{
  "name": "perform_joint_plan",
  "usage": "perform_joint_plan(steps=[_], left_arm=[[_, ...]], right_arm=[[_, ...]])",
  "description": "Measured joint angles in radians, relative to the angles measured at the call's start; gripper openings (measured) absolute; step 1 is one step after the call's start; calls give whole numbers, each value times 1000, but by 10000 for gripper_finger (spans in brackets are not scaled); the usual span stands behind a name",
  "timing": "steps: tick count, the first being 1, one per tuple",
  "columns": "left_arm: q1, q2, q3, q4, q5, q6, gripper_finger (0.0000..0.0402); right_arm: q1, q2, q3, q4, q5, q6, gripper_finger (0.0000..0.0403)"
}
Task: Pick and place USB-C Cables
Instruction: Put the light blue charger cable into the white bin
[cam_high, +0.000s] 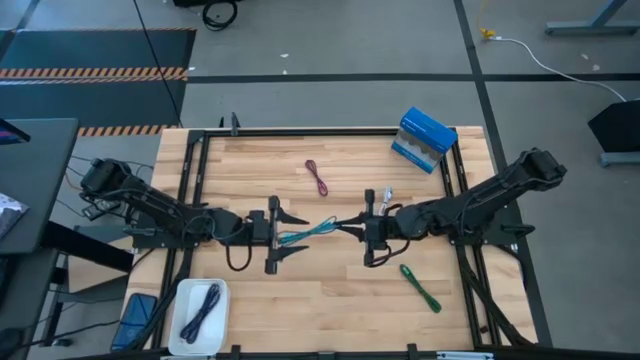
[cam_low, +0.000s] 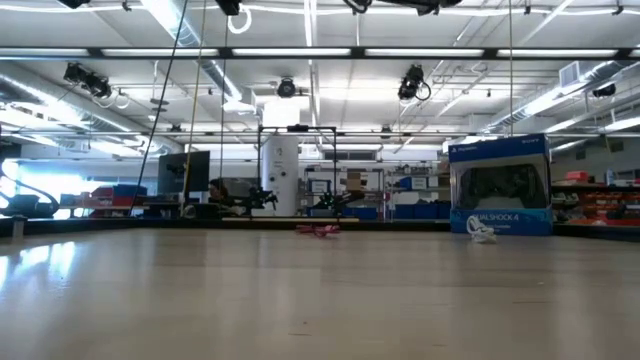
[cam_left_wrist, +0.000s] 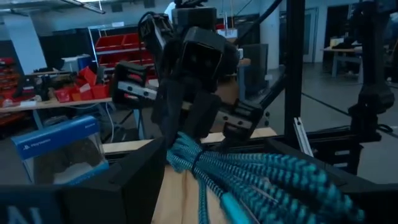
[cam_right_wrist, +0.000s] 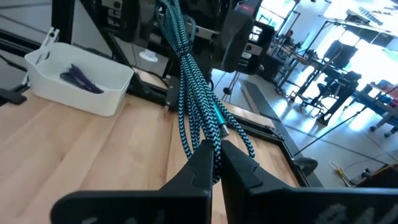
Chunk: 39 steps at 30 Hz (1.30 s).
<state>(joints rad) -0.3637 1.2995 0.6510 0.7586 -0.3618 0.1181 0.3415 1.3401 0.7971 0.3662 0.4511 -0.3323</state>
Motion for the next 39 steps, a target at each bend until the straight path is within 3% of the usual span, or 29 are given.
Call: perform_joint_plan(steps=[8,13,19,28,39], left_arm=[[2,0,0,-3,0,7,270],[3,0,0,-12,-28,7,244],[3,0,0,-26,-84,7,175],[3,0,0,-23,-109,9,41],[2,0,0,-15,-139,6,39]], right_arm=[[-3,1,0,0,0,0,14],[-3,1,0,-1,0,1,14],[-3,1,0,-7,1,2,14],[-3,0,0,-28,1,2,33],[-3,0,0,-29,-15,16,40]])
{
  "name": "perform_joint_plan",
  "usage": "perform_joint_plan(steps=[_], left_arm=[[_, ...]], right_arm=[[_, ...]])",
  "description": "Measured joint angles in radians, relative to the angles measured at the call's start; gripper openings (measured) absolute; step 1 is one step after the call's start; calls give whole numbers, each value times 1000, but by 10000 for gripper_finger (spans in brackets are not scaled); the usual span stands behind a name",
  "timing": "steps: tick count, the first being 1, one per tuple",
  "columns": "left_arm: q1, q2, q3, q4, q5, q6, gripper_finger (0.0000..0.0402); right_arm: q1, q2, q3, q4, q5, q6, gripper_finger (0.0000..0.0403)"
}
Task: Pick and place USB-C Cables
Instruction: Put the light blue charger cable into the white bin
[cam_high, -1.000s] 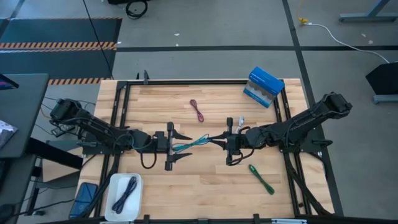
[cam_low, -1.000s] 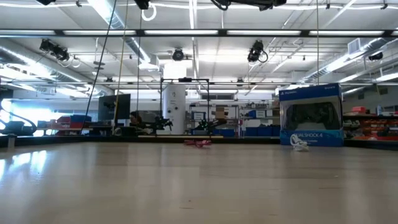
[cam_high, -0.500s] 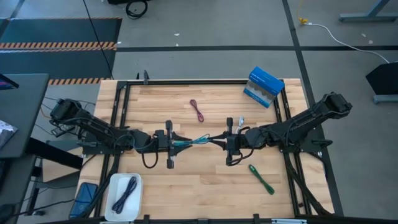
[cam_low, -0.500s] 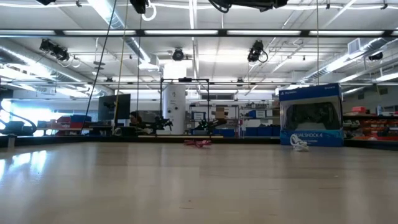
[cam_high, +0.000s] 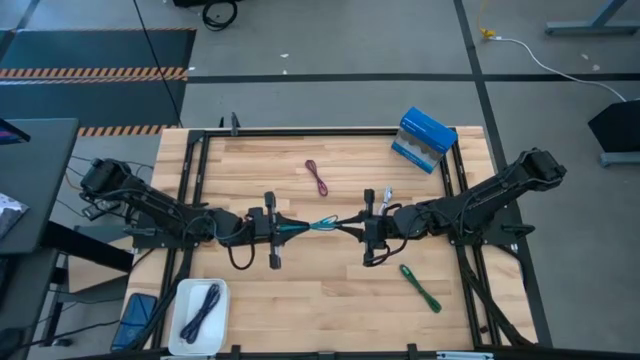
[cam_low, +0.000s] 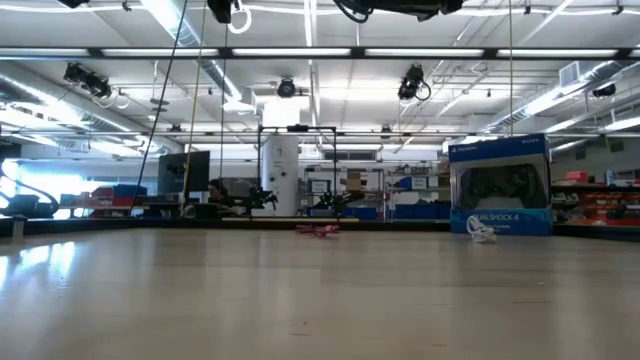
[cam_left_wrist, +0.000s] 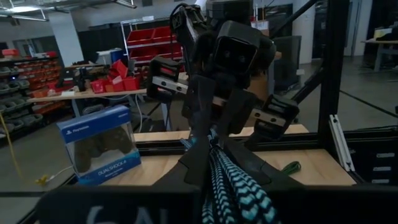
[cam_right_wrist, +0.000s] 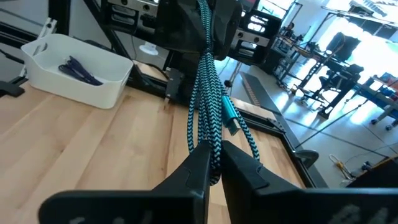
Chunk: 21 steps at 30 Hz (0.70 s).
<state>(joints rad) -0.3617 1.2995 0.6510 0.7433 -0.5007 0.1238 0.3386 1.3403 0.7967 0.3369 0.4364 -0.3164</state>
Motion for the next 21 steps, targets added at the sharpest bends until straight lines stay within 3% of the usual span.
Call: perform_joint_plan(steps=[7,11,15,21], left_arm=[[-5,-16,0,-11,-13,-8,40],[-48,-65,1,-81,-69,-52,39],[-127,-140,14,-274,-150,-169,39],[-280,-263,132,-737,-187,-475,39]], right_arm=[[0,0,0,-18,-16,0,85],[12,-6,0,-26,2,1,119],[31,-27,0,-27,82,-8,141],[48,-86,0,-24,163,-89,148]])
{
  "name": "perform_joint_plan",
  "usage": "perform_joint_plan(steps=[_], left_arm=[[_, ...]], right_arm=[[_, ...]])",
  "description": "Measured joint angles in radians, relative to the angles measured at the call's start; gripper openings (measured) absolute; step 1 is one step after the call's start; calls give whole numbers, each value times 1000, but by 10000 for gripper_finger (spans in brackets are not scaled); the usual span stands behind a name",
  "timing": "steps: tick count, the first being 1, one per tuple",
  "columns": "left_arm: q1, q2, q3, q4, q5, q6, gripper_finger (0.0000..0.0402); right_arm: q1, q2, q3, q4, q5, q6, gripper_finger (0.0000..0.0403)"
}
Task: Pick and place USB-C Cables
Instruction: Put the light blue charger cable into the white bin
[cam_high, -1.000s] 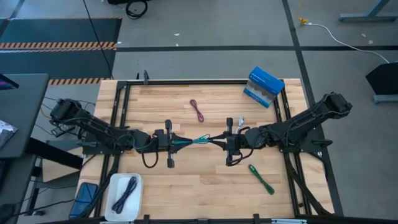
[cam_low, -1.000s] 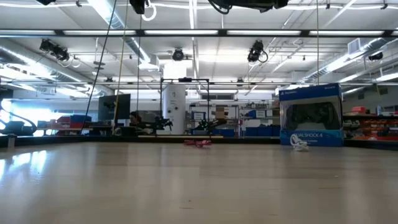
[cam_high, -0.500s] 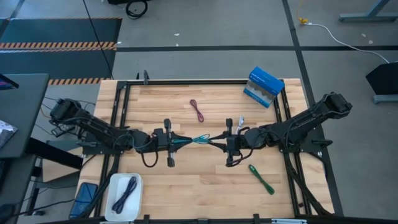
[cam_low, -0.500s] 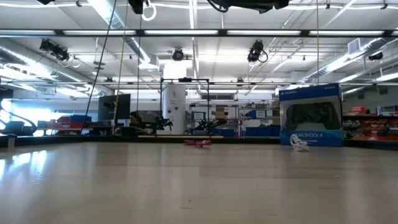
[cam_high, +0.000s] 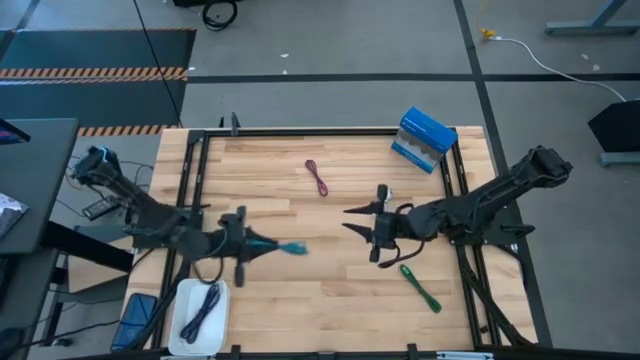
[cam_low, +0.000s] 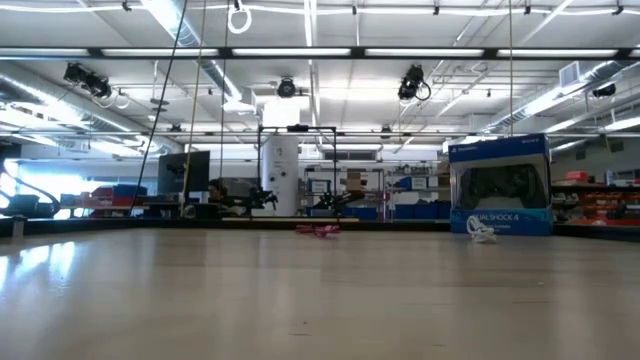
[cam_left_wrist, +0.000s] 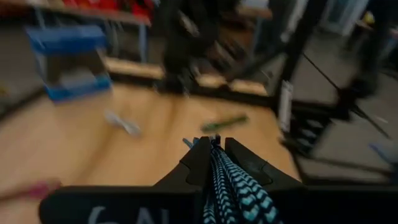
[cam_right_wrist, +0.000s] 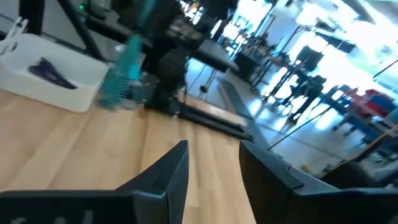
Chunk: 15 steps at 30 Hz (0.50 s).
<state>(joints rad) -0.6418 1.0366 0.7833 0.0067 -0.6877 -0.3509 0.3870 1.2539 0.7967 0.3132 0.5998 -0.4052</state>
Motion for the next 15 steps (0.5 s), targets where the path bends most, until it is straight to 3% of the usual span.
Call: perform_joint_plan(steps=[5,9,15], left_arm=[[-112,-30,229,-484,70,-307,39],[-174,-23,416,-857,160,-646,39],[-241,-17,501,-1153,353,-1102,39]], right_arm=[[-11,-45,0,5,11,-14,147],[-17,-55,0,0,11,-1,148],[-13,-56,0,-26,10,4,147]])
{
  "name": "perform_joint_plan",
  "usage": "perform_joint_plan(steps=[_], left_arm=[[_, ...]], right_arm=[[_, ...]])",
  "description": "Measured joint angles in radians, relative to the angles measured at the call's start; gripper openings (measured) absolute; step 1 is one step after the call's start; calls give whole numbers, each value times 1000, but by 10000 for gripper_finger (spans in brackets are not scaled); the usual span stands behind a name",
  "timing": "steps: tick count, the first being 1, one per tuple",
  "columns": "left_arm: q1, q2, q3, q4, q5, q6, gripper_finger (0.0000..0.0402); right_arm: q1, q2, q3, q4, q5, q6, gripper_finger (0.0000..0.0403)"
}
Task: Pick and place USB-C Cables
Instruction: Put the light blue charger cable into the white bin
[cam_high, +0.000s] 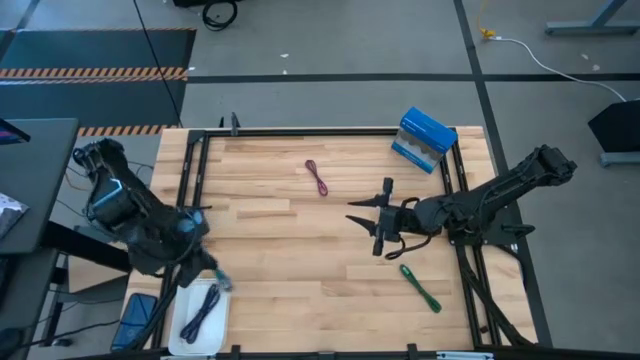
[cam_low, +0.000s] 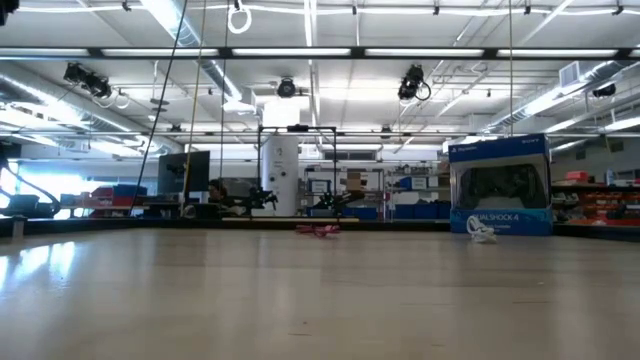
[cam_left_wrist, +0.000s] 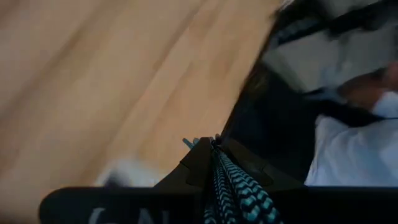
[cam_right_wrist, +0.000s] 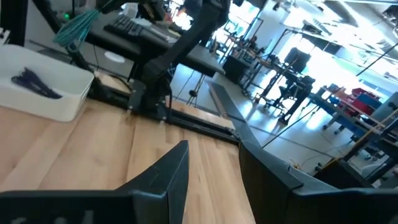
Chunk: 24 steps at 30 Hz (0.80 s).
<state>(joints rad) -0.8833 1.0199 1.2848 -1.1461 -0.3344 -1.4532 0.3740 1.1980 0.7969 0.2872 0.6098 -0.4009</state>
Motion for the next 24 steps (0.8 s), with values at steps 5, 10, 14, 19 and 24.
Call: perform_joint_plan(steps=[5,10,14,19,24], left_arm=[[-26,38,-41,-110,291,-290,39],[-26,96,-96,-69,533,-400,39],[-14,141,-119,-8,578,-399,39],[1,195,-173,113,616,-396,39],[0,243,-277,270,757,-397,39]], right_arm=[[0,0,0,-35,0,33,147],[10,0,0,-35,0,41,146],[22,0,0,-34,0,41,146],[33,0,0,-31,-1,41,145],[56,0,0,-25,-1,41,145]])
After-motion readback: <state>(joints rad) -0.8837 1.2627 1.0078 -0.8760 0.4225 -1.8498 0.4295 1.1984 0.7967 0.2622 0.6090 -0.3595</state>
